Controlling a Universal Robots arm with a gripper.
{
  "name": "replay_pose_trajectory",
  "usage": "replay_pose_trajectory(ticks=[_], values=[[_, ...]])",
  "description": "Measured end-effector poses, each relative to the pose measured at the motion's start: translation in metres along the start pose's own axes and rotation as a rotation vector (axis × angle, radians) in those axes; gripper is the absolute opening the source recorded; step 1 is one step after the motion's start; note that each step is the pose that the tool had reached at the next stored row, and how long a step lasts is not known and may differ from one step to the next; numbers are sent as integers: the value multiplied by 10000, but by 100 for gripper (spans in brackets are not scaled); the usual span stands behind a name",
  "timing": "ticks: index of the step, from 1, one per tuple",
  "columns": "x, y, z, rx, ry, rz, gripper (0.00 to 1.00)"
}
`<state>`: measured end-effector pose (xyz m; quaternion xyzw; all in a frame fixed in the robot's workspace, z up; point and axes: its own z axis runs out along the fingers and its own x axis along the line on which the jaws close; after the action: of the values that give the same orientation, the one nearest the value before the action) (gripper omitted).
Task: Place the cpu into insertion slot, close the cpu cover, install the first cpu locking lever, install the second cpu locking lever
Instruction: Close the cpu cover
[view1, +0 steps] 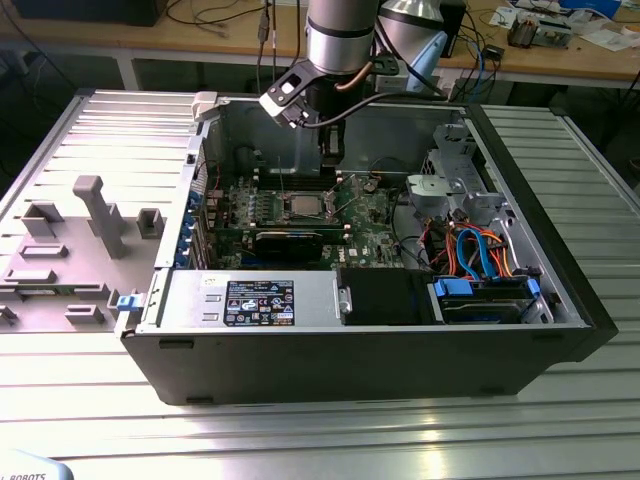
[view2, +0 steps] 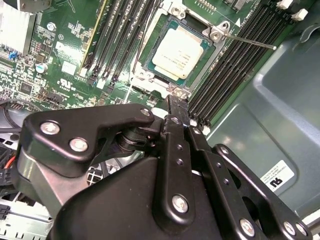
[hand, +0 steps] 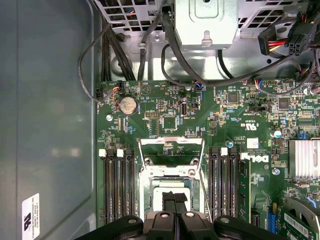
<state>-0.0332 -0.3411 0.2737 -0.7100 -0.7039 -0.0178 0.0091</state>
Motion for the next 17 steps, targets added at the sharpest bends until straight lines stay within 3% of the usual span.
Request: replay_pose_trajectory(ticks=[17], values=[[0,47,1,0,0,2,11]])
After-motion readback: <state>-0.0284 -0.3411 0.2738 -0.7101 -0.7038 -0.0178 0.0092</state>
